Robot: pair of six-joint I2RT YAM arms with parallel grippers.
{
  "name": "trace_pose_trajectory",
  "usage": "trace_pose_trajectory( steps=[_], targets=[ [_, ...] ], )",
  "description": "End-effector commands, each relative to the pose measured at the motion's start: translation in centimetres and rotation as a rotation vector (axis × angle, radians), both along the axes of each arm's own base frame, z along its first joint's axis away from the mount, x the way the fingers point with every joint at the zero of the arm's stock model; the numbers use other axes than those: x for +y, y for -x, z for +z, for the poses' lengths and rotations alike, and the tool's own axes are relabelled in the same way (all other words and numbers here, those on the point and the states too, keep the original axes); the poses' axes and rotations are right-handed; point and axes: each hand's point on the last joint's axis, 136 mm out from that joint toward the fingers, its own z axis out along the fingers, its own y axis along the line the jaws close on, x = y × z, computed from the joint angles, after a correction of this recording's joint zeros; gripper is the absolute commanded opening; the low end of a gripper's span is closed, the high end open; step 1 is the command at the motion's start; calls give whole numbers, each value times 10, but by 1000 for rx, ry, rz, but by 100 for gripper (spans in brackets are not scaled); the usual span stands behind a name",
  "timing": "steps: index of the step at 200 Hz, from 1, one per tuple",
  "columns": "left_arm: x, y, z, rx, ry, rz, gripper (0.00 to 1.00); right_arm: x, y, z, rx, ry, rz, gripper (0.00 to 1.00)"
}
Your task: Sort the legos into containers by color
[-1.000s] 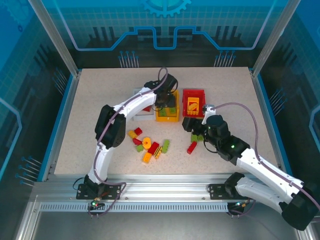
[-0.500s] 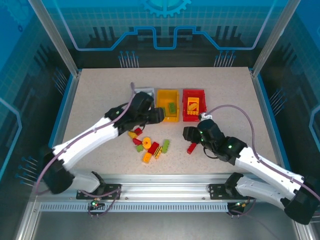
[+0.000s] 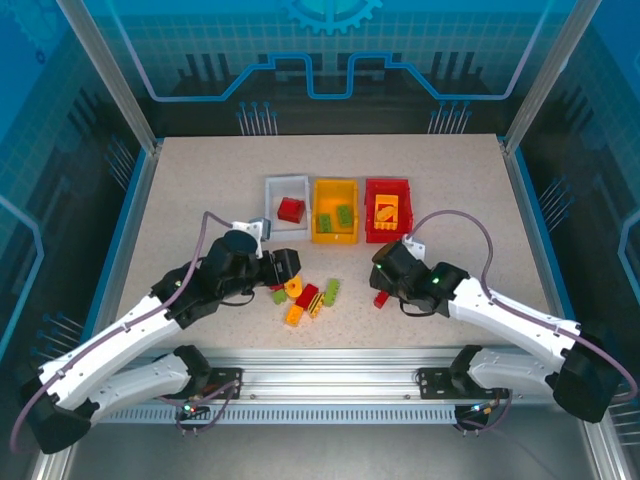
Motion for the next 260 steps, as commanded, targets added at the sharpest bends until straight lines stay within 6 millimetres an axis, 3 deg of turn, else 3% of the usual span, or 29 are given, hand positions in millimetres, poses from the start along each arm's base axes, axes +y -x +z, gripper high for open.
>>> trace_pose_trajectory(
  steps=[1, 28, 50, 59, 63, 88, 138, 200, 260],
  targets=[
    [14, 8, -30, 94, -63, 53, 56, 20, 0, 14, -42, -39, 72, 61],
    [28, 13, -37, 99, -67, 107, 56, 44, 4, 15, -31, -35, 132, 60],
    [40, 16, -32, 74, -60, 147, 57, 75, 13, 9, -2, -58, 182, 59],
    [46, 17, -31, 67, -66, 168, 57, 85, 20, -2, 38, -61, 191, 59],
    [48, 18, -30, 61, -67, 173, 57, 96, 19, 4, 40, -90, 193, 59],
    [53, 19, -26, 43, -66, 186, 57, 134, 36, -16, 152, -153, 192, 59],
    [53, 19, -26, 44, -64, 181, 57, 175, 50, -56, 320, -195, 186, 62],
    [49, 19, -24, 40, -56, 166, 57, 182, 38, -79, 367, -204, 139, 55],
    [45, 16, -24, 42, -48, 156, 57, 158, 36, -90, 385, -151, 87, 48]
  ],
)
